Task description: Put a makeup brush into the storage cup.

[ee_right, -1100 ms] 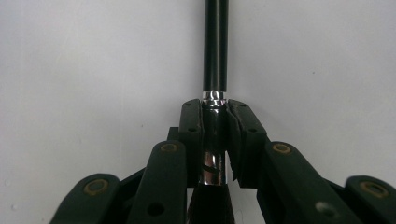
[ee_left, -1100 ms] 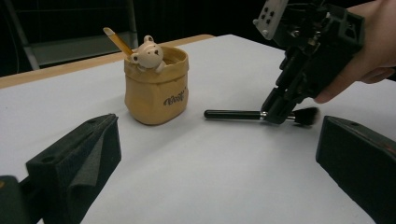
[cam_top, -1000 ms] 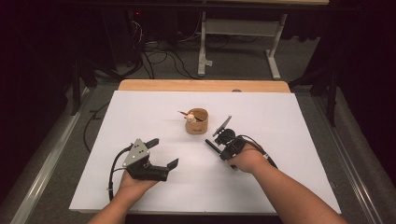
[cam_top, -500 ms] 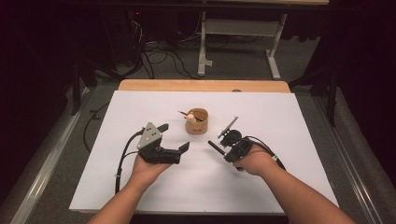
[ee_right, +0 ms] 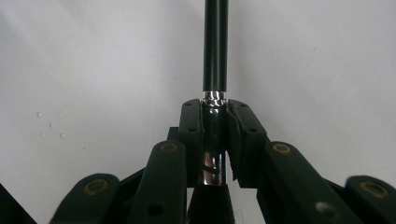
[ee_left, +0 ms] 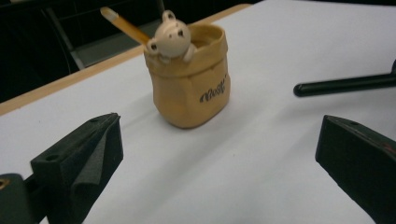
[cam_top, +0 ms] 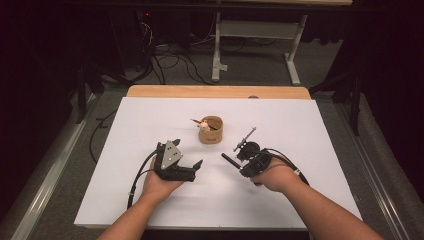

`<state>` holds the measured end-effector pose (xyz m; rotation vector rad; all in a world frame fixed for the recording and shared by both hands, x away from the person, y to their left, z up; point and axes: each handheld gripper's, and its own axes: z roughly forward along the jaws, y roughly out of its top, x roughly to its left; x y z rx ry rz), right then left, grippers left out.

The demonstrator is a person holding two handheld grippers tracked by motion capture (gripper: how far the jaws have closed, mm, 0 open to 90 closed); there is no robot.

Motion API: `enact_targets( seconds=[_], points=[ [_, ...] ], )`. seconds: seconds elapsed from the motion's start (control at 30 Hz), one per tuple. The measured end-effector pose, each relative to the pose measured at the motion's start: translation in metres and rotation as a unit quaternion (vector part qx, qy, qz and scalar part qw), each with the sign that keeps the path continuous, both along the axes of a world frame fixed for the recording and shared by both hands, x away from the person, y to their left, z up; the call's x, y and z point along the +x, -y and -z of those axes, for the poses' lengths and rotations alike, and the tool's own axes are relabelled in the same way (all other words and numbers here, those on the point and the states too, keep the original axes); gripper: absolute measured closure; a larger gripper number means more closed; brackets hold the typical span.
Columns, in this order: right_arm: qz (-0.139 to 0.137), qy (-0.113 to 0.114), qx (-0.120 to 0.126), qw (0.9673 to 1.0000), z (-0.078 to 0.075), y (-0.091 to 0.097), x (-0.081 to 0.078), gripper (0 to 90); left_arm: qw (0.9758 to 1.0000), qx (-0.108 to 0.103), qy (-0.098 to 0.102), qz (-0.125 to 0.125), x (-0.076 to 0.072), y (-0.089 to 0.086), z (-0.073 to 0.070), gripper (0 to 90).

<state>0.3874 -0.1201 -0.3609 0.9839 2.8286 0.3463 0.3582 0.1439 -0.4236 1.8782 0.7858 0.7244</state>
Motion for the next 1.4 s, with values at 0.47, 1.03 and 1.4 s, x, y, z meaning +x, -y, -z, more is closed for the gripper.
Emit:
enact_targets(
  seconds=[0.47, 1.03, 1.4],
  points=[
    [-0.016, -0.001, 0.001, 0.9999, -0.002, -0.008, 0.0, 79.2, 0.9935, 0.108, 0.022, 0.026, -0.005, 0.02, 0.018, 2.0],
    [-0.035, 0.0, -0.002, 0.9994, -0.007, -0.019, -0.003, 79.1, 0.9654, 0.237, 0.097, 0.046, -0.019, 0.034, 0.015, 2.9],
    [-0.051, -0.003, -0.009, 0.9986, -0.007, -0.025, -0.004, 79.2, 0.9458, 0.289, 0.141, 0.049, -0.025, 0.04, 0.019, 4.0]
  ],
)
